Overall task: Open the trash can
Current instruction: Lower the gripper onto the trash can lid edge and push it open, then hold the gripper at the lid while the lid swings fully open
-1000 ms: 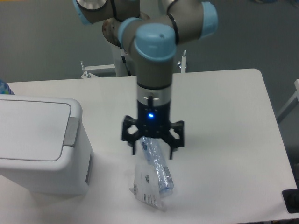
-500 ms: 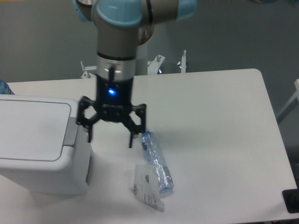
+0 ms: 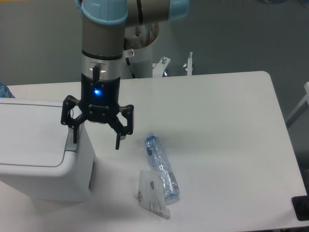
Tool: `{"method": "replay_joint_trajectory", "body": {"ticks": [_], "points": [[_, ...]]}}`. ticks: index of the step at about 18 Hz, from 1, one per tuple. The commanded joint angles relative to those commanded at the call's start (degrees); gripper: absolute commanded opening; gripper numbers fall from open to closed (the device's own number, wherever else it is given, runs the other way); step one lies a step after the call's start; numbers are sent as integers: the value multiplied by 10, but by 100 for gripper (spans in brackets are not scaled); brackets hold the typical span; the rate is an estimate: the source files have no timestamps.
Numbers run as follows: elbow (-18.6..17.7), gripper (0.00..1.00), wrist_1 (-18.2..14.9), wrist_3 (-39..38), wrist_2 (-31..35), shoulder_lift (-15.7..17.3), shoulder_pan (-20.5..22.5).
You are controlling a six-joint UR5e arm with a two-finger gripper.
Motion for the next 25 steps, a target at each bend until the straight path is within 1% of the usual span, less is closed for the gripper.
{"method": "replay_joint_trajectory", "body": {"ticks": [7,25], "points": [[-8,100,1,1,0,-4,-2],[-8,100,0,-1,0,-8,-3]]}}
